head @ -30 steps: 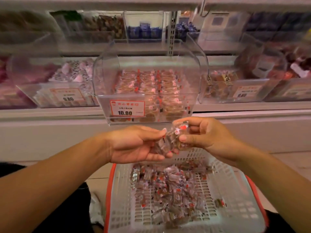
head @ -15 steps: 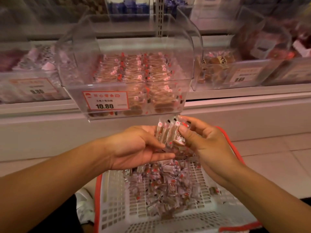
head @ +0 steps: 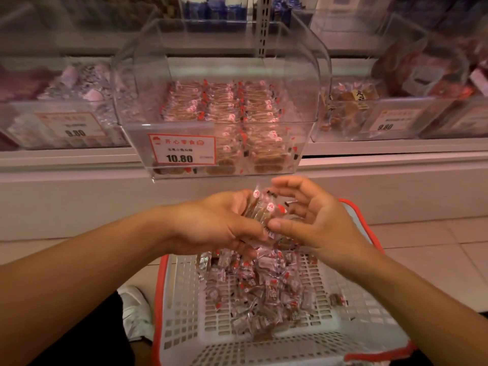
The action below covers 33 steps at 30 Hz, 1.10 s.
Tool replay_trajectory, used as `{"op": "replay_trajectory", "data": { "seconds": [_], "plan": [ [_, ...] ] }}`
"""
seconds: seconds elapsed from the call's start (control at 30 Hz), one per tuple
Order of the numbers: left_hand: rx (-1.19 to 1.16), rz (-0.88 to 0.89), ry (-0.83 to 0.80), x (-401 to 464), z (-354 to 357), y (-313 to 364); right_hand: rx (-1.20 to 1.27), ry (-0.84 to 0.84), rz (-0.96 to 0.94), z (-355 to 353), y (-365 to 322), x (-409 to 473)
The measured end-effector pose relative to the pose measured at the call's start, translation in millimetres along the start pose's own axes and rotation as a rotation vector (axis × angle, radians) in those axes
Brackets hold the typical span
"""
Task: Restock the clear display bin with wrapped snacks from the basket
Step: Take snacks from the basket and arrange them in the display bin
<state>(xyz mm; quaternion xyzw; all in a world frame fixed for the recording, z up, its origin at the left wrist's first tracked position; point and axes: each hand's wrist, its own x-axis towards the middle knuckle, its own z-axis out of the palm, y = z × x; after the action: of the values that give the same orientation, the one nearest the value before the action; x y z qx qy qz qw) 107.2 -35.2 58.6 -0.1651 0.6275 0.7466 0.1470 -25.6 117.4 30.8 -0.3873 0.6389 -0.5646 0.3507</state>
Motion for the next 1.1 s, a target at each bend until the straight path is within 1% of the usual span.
{"op": "replay_trajectory", "data": {
  "seconds": [0.1,0.17,0.27,0.3,0.37,0.43,0.47,0.5,0.53,0.57,0.6,0.63,0.67,0.7,0.73,0.77,0.8,0.87,0.97,1.1],
  "plan": [
    [0.270,0.019,0.034,-7.0,-3.4,9.9,-0.159,-0.150,-0.019,-14.4,-18.5,5.6],
    [0.362,0.042,0.042,-11.5,-2.8,16.8,-0.313,-0.207,-0.091,-12.8,-32.0,6.4],
    [0.367,0.125,0.078,-18.3,-4.9,27.8,-0.554,-0.252,-0.202,-4.9,-56.8,9.9],
    [0.361,0.157,0.106,-21.3,-5.3,32.0,-0.586,-0.245,-0.213,-3.0,-66.9,11.2],
    [0.291,0.234,0.143,-31.5,-8.5,42.0,-0.585,-0.205,-0.256,-1.7,-88.4,14.1],
    [0.158,0.355,0.171,-46.9,-20.2,57.0,-0.509,-0.170,-0.330,-4.1,-113.3,22.6],
    [0.119,0.429,0.247,-56.8,-28.5,66.3,-0.428,-0.148,-0.336,-6.1,-126.3,32.2],
    [0.129,0.514,0.399,-67.3,-38.5,75.4,-0.356,-0.103,-0.331,-6.6,-139.4,46.9],
    [0.203,0.606,0.636,-76.3,-51.1,82.8,-0.320,-0.046,-0.314,-6.5,-151.2,67.2],
    [0.341,0.681,0.928,-84.1,-65.7,88.4,-0.328,0.002,-0.279,-5.0,-160.5,92.0],
    [0.540,0.702,1.201,-90.3,-80.6,92.0,-0.364,0.032,-0.229,-1.5,-166.6,119.1],
    [0.749,0.644,1.383,-94.0,-93.5,93.6,-0.403,0.051,-0.170,4.9,-169.7,147.0],
    [0.913,0.538,1.438,-95.0,-104.3,94.1,-0.440,0.067,-0.107,12.7,-170.7,174.4],
    [1.036,0.407,1.384,-93.1,-112.6,94.2,-0.496,0.077,-0.060,20.7,-169.1,200.4],
    [1.120,0.302,1.279,-88.8,-118.9,94.1,-0.569,0.074,-0.030,27.8,-165.0,224.5],
    [1.181,0.236,1.188,-83.7,-123.1,93.8,-0.637,0.063,-0.007,34.3,-159.2,246.2],
    [1.212,0.204,1.136,-80.5,-126.9,94.1,-0.677,0.053,0.009,41.2,-152.9,264.4],
    [1.195,0.207,1.114,-78.0,-134.8,97.1,-0.675,0.056,0.023,53.8,-138.0,291.0],
    [1.188,0.257,1.101,-76.7,-143.0,98.6,-0.665,0.074,0.008,69.7,-116.2,315.8],
    [1.173,0.327,1.086,-74.7,-146.9,96.8,-0.907,0.102,-0.060,77.0,-100.7,328.8]
  ]
}}
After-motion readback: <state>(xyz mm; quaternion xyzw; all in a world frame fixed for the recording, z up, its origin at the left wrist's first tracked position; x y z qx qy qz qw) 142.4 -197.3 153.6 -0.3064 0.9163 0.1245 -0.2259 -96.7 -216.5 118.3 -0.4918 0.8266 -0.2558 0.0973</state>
